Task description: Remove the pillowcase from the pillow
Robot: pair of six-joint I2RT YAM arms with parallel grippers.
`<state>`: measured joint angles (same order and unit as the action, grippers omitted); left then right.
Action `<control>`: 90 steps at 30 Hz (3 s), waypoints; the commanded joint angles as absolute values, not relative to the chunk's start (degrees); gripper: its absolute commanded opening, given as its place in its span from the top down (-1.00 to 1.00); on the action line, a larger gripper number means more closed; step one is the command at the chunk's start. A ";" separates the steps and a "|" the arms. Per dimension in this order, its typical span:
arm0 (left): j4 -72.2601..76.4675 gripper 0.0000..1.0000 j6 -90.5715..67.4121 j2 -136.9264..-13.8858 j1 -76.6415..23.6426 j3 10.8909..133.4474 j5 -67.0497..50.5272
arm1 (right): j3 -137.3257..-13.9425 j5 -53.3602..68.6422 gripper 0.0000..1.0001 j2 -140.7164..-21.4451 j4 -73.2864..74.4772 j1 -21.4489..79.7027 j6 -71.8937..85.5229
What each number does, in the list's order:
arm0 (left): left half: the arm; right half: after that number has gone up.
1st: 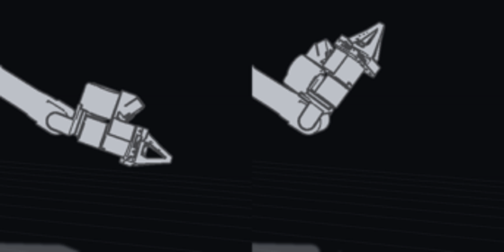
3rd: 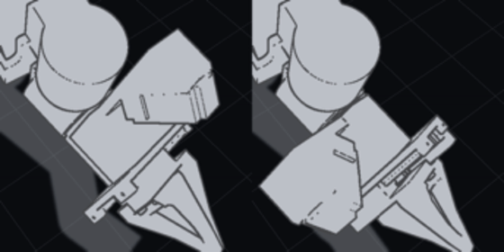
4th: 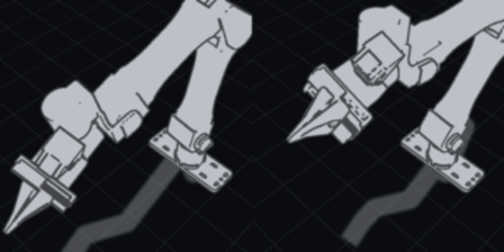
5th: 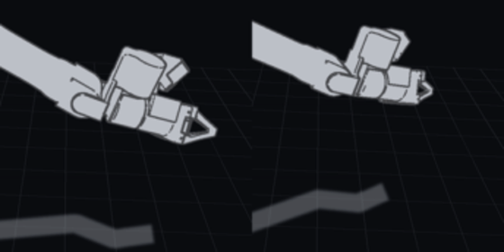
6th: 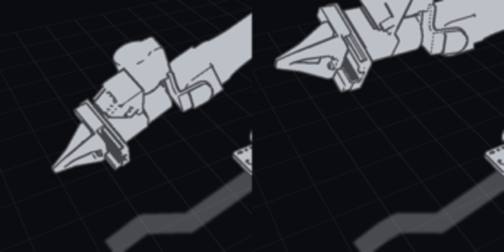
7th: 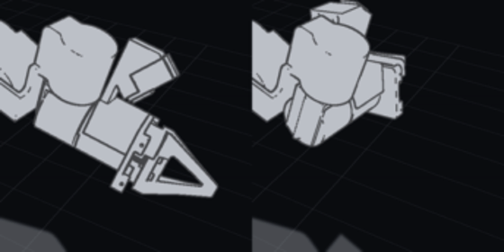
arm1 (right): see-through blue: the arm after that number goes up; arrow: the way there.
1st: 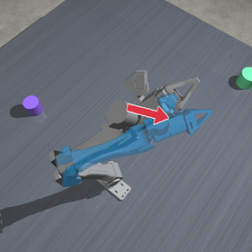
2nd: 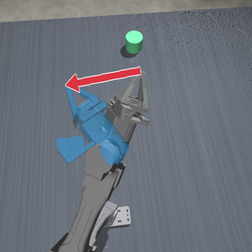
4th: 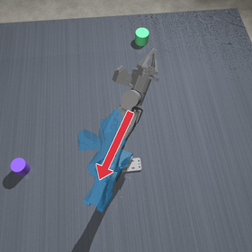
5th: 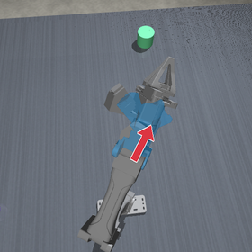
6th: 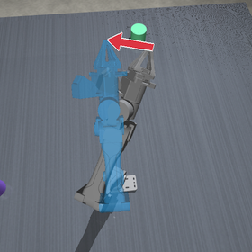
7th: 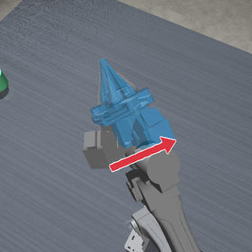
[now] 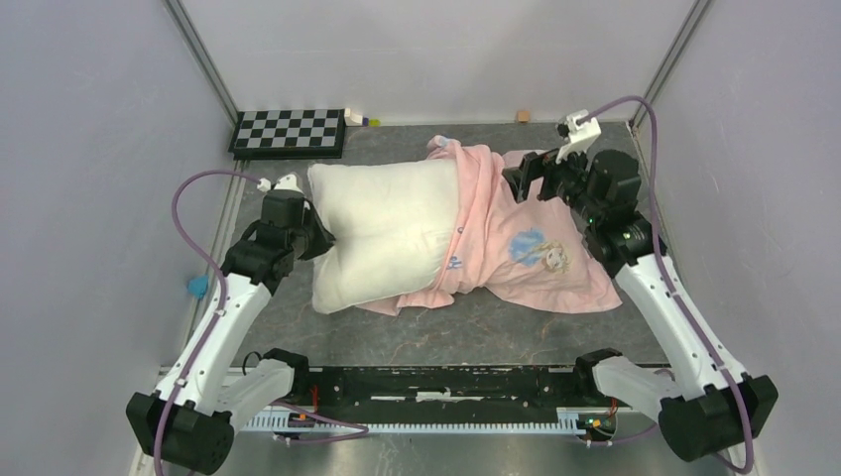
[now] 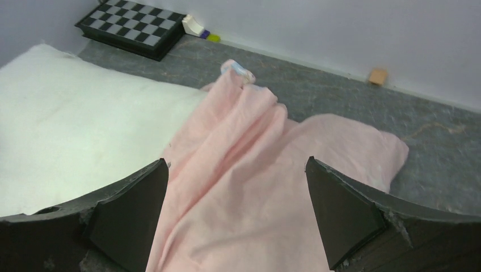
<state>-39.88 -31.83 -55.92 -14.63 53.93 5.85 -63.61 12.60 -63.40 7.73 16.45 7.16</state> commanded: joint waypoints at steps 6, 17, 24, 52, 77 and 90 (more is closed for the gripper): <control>-35.10 0.95 -26.14 -49.50 -14.06 50.38 6.29 | -51.33 0.89 -0.96 -51.80 11.44 16.52 7.07; -35.32 0.95 -25.11 -47.70 -14.06 47.84 0.35 | -44.41 0.53 -0.96 -45.56 14.95 16.53 7.68; -35.68 0.95 -25.66 -46.69 -14.06 45.76 -1.91 | -44.60 1.58 -0.96 -47.48 13.73 16.51 17.86; -35.77 0.95 -26.15 -47.69 -14.15 45.53 -3.00 | -48.38 -22.08 -0.95 -61.15 7.74 48.38 18.22; -48.96 0.95 -35.87 -44.42 -14.06 51.07 37.12 | -33.81 -43.40 1.00 -49.08 15.21 24.61 19.39; -46.41 0.91 -33.15 -47.73 -14.06 52.54 27.46 | -33.76 -23.55 1.00 -42.69 8.55 17.23 19.90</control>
<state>-47.55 -35.66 -47.31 -15.92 49.04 19.42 -33.58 -24.05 -45.12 13.56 19.70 26.04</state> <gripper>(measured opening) 0.065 0.004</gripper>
